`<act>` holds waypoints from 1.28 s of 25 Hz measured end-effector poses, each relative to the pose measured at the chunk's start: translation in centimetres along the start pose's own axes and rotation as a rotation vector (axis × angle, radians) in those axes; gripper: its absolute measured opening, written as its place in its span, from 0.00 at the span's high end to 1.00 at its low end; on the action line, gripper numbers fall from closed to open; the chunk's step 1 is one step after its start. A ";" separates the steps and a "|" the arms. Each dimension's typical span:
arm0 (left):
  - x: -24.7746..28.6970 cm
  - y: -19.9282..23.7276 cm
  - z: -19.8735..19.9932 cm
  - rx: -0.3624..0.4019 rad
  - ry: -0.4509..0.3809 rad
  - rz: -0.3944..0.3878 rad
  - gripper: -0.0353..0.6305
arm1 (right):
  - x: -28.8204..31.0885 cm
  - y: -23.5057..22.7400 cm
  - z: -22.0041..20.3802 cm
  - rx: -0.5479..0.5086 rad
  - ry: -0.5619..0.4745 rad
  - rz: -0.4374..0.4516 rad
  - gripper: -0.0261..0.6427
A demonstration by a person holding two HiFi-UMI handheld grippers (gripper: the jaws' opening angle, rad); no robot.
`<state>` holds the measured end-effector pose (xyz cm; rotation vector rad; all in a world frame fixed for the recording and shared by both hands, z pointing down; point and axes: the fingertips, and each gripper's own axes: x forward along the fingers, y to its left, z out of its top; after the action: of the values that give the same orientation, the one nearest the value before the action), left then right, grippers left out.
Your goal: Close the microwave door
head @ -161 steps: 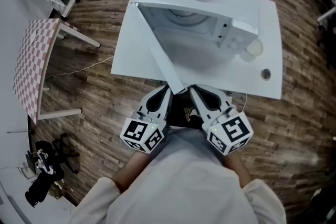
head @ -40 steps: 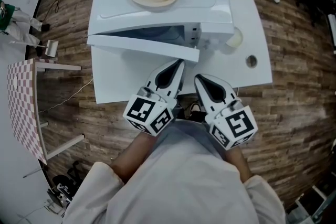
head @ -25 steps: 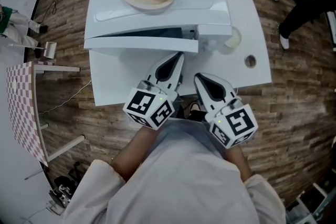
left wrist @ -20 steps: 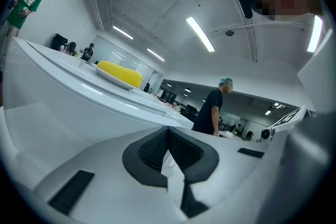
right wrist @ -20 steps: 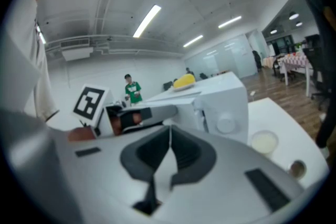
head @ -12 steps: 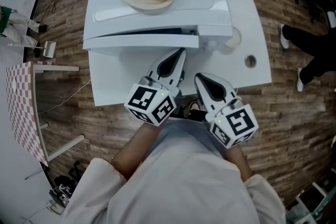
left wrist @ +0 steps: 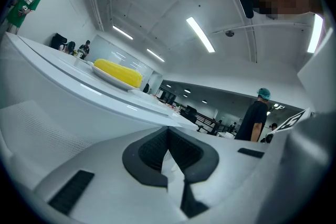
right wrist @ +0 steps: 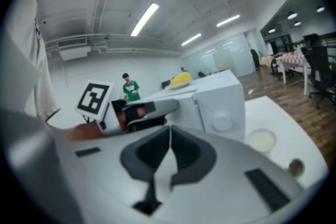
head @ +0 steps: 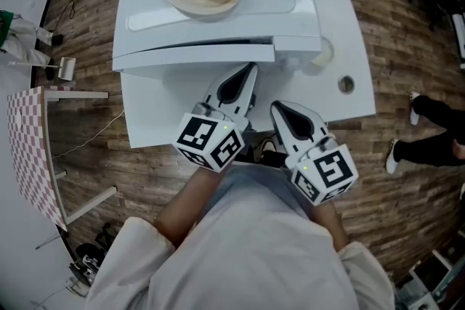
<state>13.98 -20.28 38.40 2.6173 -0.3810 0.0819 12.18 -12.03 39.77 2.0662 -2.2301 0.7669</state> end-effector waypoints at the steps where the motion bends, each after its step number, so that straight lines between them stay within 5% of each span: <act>1: 0.0 0.0 0.0 -0.003 -0.002 -0.002 0.92 | 0.0 -0.1 0.0 0.001 0.001 -0.001 0.92; 32: 0.7 -0.3 -0.1 -0.006 -0.003 0.002 0.92 | 1.0 0.1 -0.1 0.006 0.005 0.011 0.92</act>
<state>14.69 -20.19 38.40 2.6110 -0.3836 0.0774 11.90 -12.89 40.10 2.0541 -2.2414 0.7794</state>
